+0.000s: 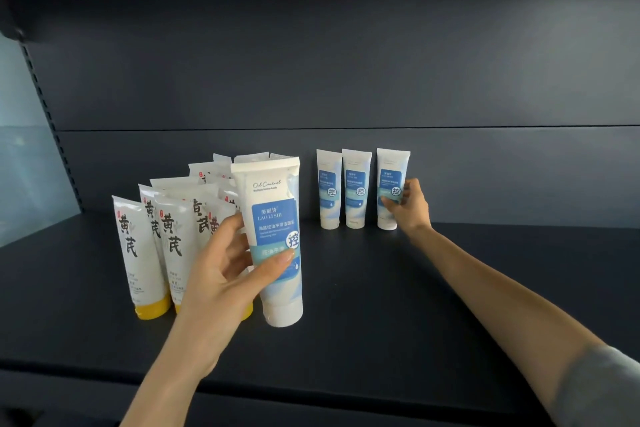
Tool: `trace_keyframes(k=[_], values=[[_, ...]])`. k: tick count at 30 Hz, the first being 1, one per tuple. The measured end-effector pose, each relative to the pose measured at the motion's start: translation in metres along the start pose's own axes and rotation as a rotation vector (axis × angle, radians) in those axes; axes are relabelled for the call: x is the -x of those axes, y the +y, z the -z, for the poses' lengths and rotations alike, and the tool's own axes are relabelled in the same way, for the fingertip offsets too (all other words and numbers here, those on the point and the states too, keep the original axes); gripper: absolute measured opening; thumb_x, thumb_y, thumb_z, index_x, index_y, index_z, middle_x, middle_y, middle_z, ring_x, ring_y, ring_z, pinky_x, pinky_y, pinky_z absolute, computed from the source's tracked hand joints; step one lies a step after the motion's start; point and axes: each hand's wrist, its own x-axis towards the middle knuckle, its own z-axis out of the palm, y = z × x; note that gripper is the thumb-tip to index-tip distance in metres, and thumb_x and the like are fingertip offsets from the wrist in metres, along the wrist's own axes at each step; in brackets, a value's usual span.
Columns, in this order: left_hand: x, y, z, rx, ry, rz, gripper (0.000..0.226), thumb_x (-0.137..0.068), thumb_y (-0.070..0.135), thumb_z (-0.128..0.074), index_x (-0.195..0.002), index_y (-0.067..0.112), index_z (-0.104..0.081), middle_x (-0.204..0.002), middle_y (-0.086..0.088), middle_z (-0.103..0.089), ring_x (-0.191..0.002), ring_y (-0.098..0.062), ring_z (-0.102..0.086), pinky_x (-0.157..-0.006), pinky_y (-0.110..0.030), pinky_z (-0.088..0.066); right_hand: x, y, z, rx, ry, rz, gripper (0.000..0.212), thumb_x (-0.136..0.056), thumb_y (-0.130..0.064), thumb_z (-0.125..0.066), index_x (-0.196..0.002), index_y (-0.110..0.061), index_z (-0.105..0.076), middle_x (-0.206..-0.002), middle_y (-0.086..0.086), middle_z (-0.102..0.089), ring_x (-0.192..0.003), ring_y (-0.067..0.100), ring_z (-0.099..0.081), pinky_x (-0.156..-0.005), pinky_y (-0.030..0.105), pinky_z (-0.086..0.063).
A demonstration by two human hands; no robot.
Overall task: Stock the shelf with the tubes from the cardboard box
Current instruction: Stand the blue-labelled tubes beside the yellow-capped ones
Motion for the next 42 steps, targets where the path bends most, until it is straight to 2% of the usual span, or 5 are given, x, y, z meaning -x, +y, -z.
trace_keyframes(k=[13,20,29,35,42], values=[[0.002,-0.001,-0.005,-0.014,-0.003,0.002,0.049,-0.063,0.027,-0.068,-0.11,0.028,-0.056,-0.1,0.012,-0.071,-0.092,-0.004,-0.067,-0.062,-0.011,-0.05,-0.002,0.003,0.003,0.125,0.007,-0.069,0.052,-0.082,-0.019,-0.073,-0.123,-0.003,-0.044,-0.124,0.011,-0.057,-0.114,0.025,-0.055,-0.09,0.033,-0.045],[0.001,0.014,-0.01,0.081,0.002,-0.053,0.046,-0.065,0.025,-0.069,-0.109,0.026,-0.057,-0.1,0.009,-0.071,-0.095,-0.008,-0.067,-0.078,-0.026,-0.056,0.011,-0.013,0.017,0.152,-0.003,-0.014,0.05,-0.084,-0.023,-0.069,-0.124,-0.008,-0.043,-0.129,0.01,-0.043,-0.122,0.026,-0.044,-0.102,0.043,-0.042],[-0.008,0.017,-0.027,0.131,0.039,-0.092,0.034,-0.074,0.019,-0.07,-0.105,0.027,-0.057,-0.095,0.014,-0.072,-0.093,-0.003,-0.067,-0.077,-0.021,-0.053,0.116,-0.095,0.036,-0.111,-0.224,0.283,0.023,-0.098,-0.022,-0.048,-0.121,-0.022,-0.045,-0.121,-0.008,-0.052,-0.112,0.005,-0.05,-0.096,0.025,-0.044],[-0.006,0.017,-0.039,0.157,0.016,-0.139,0.037,-0.078,0.007,-0.07,-0.107,0.024,-0.057,-0.092,0.015,-0.072,-0.088,0.001,-0.067,-0.064,-0.01,-0.049,0.195,-0.116,0.03,-0.099,-0.417,0.539,0.049,-0.091,-0.026,-0.055,-0.137,-0.03,-0.039,-0.129,-0.024,-0.053,-0.122,-0.002,-0.05,-0.096,0.014,-0.042],[0.0,0.014,-0.042,0.21,0.055,-0.142,0.026,-0.072,0.02,-0.072,-0.093,0.03,-0.06,-0.084,0.021,-0.069,-0.085,0.002,-0.066,-0.065,-0.016,-0.053,0.208,-0.107,0.024,-0.06,-0.304,0.583,0.061,-0.088,-0.016,-0.066,-0.138,-0.036,-0.037,-0.133,-0.026,-0.048,-0.121,0.006,-0.052,-0.093,0.02,-0.048]])
